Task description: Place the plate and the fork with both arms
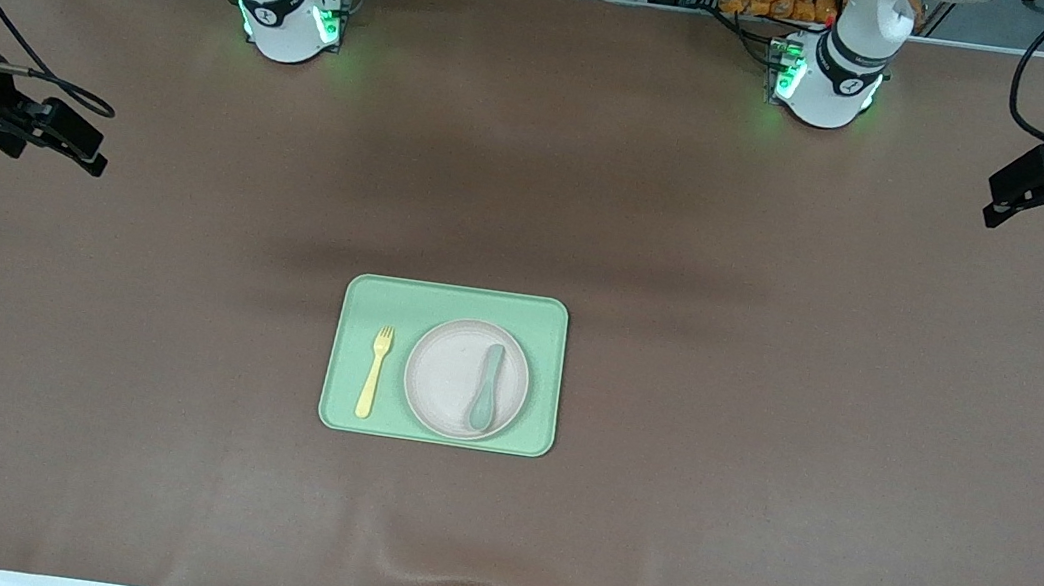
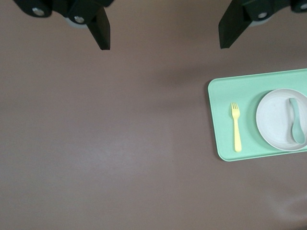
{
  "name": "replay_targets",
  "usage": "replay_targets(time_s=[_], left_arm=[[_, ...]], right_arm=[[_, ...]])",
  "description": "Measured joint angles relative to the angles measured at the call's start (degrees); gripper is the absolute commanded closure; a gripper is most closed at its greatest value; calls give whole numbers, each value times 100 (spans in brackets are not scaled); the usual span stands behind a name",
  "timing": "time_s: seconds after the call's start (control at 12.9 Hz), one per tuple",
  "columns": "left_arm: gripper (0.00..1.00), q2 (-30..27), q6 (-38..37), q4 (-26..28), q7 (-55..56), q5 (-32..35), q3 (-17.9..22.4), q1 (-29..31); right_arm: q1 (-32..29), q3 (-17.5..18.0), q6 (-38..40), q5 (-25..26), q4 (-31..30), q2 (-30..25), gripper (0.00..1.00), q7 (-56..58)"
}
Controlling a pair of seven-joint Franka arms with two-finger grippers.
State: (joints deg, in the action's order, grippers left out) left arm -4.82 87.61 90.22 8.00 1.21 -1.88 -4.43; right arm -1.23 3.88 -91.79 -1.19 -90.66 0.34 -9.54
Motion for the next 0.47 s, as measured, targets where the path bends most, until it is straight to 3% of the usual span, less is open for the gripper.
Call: replay_targets(time_s=[0.31, 0.47], left_arm=[[0, 22, 83, 12, -2, 0, -3, 29], [0, 43, 104, -9, -3, 0, 2, 50]], right_arm=[[-4, 24, 81, 53, 11, 0, 0, 59], [21, 92, 134, 340, 12, 0, 0, 357]])
